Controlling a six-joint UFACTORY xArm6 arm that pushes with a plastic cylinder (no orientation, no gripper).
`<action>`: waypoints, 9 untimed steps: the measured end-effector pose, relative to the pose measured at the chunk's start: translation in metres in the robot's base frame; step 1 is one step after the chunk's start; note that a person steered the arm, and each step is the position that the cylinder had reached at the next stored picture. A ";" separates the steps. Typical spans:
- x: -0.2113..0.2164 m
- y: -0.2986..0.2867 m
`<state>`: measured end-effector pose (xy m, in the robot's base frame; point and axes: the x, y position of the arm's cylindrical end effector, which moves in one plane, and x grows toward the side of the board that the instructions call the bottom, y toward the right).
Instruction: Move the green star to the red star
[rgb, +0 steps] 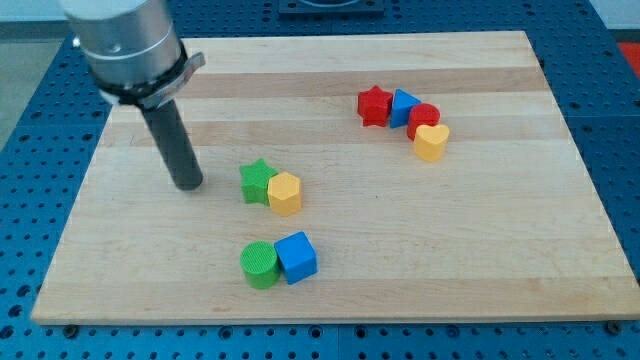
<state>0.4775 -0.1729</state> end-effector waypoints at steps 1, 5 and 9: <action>0.019 0.017; -0.022 0.128; -0.022 0.167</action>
<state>0.4551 -0.0058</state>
